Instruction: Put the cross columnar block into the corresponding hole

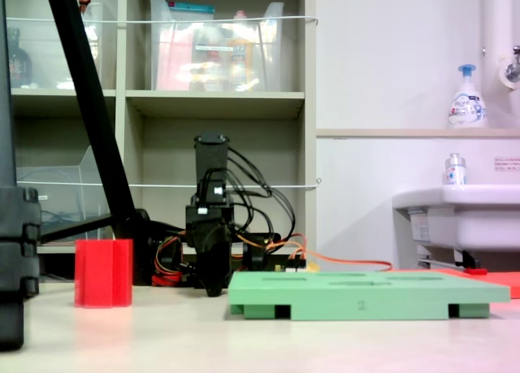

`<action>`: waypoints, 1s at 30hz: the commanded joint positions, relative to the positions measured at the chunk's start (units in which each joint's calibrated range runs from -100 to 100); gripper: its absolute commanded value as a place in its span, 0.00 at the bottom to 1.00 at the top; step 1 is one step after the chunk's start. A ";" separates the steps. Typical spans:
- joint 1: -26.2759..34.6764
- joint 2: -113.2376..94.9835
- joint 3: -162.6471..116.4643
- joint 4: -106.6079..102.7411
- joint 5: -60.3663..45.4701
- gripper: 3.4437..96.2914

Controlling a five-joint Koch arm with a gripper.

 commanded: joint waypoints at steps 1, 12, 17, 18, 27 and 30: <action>0.00 -0.55 -1.18 -6.18 -0.39 0.50; 0.00 -0.55 -1.18 -6.18 -0.39 0.50; -0.05 -0.55 -1.18 -6.18 -0.39 0.50; 0.00 -0.55 -1.18 -6.18 -0.39 0.50; 1.81 -0.55 -1.18 -6.09 -0.49 0.49; 1.81 -0.55 -1.18 -6.09 -0.49 0.49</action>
